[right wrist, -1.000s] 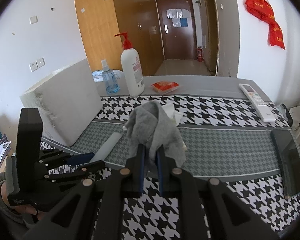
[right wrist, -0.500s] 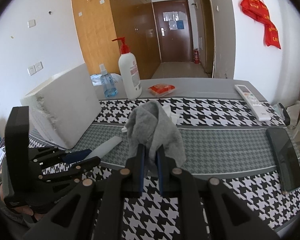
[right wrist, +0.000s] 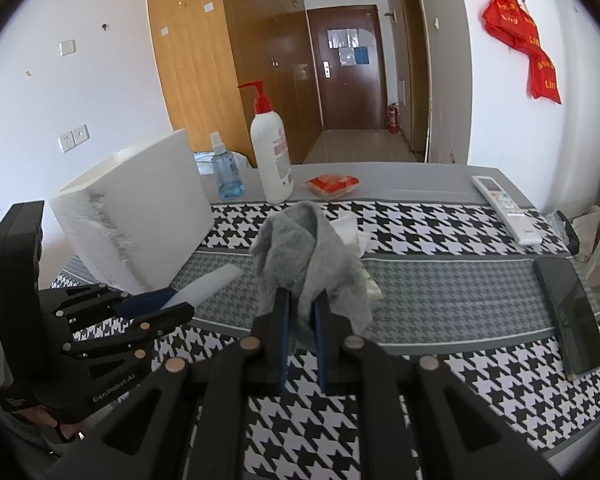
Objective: Organize soft objects
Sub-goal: 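Lift the foam strip with left gripper while right gripper lifts the grey sock, then carry the foam strip and grey sock with both grippers toward the foam box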
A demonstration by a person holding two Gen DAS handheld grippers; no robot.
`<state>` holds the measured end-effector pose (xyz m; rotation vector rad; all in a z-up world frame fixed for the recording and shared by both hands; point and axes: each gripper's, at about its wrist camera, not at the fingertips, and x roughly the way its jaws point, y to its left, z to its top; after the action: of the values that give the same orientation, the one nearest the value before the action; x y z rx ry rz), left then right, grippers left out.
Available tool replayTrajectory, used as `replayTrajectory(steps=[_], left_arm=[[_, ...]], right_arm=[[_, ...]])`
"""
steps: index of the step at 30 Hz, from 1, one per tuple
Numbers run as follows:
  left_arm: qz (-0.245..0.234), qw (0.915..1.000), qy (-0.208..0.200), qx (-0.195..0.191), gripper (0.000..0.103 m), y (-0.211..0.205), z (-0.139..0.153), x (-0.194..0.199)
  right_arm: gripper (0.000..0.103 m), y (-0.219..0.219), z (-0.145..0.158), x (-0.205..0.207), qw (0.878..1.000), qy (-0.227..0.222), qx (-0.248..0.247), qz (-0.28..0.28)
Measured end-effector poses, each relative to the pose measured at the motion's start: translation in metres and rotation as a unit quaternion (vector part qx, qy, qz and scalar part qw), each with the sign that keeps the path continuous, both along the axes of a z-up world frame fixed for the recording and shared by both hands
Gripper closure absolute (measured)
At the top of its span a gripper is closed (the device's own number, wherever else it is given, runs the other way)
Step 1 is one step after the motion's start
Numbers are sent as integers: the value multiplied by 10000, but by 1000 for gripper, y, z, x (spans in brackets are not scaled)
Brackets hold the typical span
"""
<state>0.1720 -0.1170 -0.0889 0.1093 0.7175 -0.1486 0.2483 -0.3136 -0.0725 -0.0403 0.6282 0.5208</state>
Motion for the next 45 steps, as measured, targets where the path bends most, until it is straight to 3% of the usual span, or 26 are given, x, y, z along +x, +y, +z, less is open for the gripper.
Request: replayTrajectory(steps=[23,45], left_arm=[[-221,9978,-616,-123,82,21,37,-28],[-116,9934,-1121,-202,82,40,68,-41]], right_arm=[[89,22,17,-31,9993,-331,142,-97],[89,36,35,-40,9980,-621,105,-12]])
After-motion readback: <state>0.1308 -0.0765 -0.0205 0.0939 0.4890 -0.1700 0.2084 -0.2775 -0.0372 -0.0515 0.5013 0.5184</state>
